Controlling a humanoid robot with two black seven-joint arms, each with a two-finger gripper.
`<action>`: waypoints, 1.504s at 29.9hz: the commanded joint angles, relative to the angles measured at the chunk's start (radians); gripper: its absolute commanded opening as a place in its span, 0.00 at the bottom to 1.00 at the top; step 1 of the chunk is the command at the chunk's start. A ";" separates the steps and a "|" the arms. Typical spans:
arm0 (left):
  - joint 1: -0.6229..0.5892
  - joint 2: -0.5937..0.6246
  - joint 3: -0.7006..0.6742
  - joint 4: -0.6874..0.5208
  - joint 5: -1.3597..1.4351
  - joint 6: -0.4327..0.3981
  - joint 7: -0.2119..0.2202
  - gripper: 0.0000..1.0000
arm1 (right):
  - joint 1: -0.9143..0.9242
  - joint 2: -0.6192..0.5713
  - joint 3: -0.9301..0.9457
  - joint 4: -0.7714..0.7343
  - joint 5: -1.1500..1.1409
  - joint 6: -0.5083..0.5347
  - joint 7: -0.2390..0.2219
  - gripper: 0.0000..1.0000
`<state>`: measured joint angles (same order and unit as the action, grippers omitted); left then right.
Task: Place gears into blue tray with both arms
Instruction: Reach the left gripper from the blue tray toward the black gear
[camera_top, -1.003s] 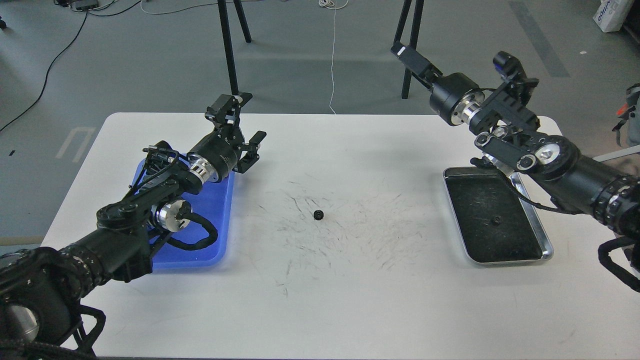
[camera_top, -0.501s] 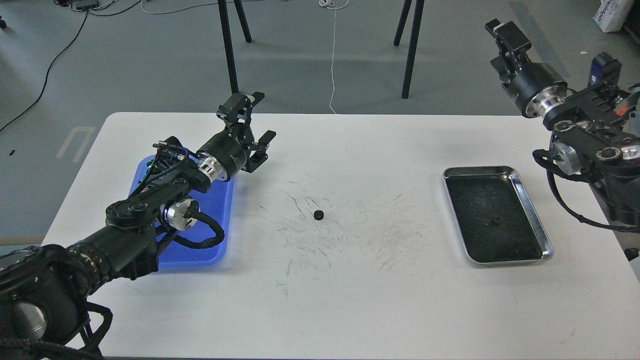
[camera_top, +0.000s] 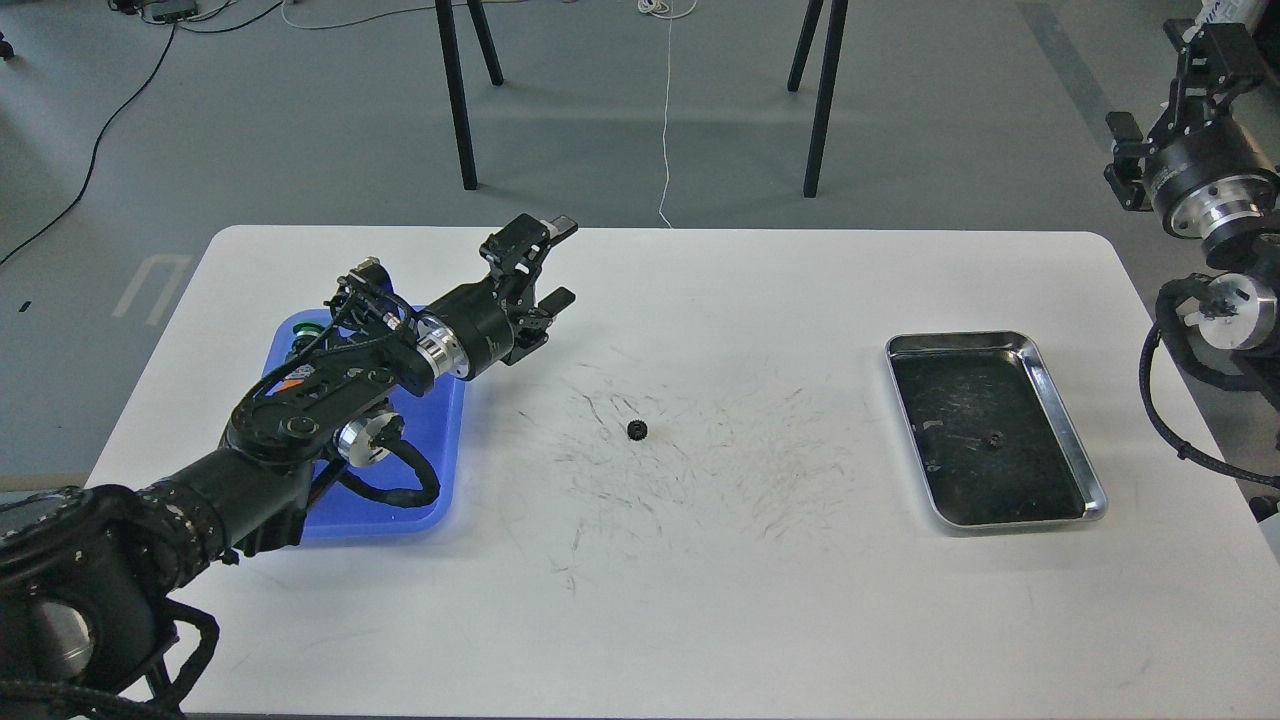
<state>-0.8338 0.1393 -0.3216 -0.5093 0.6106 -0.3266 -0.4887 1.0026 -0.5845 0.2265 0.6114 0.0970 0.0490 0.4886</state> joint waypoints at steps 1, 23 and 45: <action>0.001 -0.001 0.013 0.000 0.098 0.006 0.000 1.00 | -0.012 -0.001 0.023 0.002 0.010 -0.003 0.000 0.98; -0.034 0.037 0.199 -0.133 0.687 0.181 0.000 1.00 | -0.029 0.008 0.019 0.007 0.009 -0.003 0.000 0.98; -0.059 0.031 0.285 -0.164 0.879 0.331 0.000 0.99 | -0.056 0.011 -0.032 0.013 -0.002 -0.008 0.000 0.98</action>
<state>-0.8971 0.1731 -0.0424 -0.6594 1.4158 -0.0217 -0.4887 0.9466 -0.5731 0.2088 0.6237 0.0962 0.0428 0.4887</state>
